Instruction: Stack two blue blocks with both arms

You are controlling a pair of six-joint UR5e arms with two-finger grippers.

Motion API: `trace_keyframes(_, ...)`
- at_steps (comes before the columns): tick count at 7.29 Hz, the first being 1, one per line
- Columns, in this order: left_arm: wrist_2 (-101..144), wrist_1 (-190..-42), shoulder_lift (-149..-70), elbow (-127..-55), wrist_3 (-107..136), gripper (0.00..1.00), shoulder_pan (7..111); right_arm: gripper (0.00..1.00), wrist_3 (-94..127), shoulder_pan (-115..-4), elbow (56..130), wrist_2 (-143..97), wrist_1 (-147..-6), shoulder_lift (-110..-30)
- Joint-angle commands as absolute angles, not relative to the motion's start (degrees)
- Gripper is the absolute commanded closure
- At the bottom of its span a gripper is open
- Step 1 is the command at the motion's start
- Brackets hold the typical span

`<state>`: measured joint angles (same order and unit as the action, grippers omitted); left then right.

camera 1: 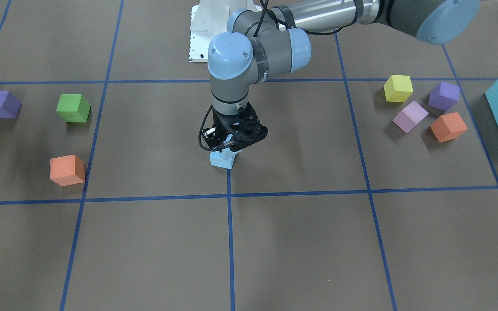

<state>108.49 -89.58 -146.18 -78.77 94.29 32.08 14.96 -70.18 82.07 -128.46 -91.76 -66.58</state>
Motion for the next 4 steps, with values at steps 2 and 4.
trace_keyframes(2, 107.58, -90.0, -147.74, -77.26, 94.57, 0.61, 31.64, 0.0, 15.03, -70.22, 82.09, -128.5, -91.49, -66.8)
trace_keyframes(4, 107.58, -89.91, -148.01, -76.56, 94.05, 0.58, 31.64, 0.0, 15.03, -70.14, 82.09, -128.58, -91.49, -66.88)
